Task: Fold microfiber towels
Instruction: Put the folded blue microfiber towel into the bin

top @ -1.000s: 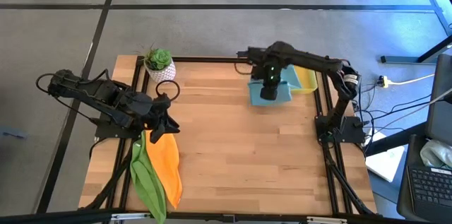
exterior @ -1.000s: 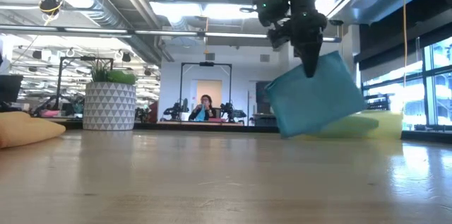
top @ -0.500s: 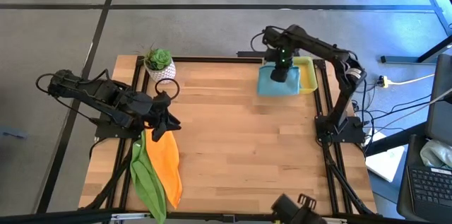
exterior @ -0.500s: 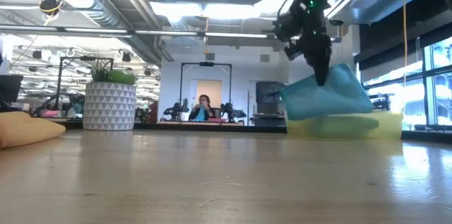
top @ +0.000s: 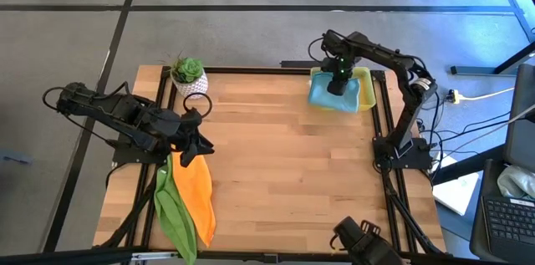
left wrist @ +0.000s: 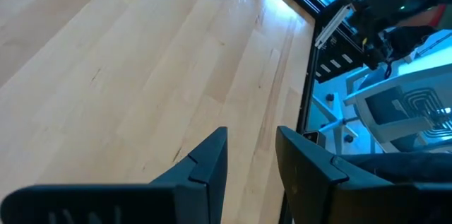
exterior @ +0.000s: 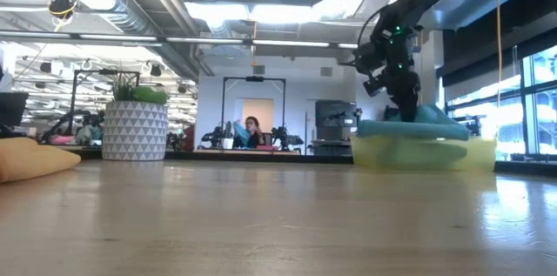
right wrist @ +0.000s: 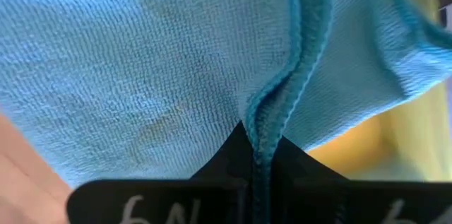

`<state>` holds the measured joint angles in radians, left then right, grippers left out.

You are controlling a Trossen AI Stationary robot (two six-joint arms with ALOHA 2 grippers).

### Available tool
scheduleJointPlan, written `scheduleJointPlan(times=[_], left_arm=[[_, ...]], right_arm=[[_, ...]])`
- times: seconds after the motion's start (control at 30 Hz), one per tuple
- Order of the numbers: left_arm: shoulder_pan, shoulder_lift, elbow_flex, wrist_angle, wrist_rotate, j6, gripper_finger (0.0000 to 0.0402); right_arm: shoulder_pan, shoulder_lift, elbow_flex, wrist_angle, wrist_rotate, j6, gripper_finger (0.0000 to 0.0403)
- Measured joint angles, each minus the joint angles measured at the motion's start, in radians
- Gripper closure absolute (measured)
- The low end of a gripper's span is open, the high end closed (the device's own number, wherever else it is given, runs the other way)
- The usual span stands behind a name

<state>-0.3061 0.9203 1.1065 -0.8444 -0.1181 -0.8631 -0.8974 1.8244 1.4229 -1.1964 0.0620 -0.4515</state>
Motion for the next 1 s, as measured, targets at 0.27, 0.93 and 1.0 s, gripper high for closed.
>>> scheduleJointPlan(times=[0.27,0.93,1.0], left_arm=[[0.0,0.0,0.0,0.0,-0.003,-0.027,0.0289],[0.0,0.0,0.0,0.001,-0.022,-0.055,0.0289],[0.0,0.0,0.0,0.001,-0.023,-0.055,0.0289]], right_arm=[[0.0,0.0,-0.063,0.035,0.001,-0.003,0.0391],[-0.003,0.0,-0.063,0.071,0.024,-0.001,0.0387],[-0.003,0.0,-0.063,0.071,0.024,0.0,0.0384]])
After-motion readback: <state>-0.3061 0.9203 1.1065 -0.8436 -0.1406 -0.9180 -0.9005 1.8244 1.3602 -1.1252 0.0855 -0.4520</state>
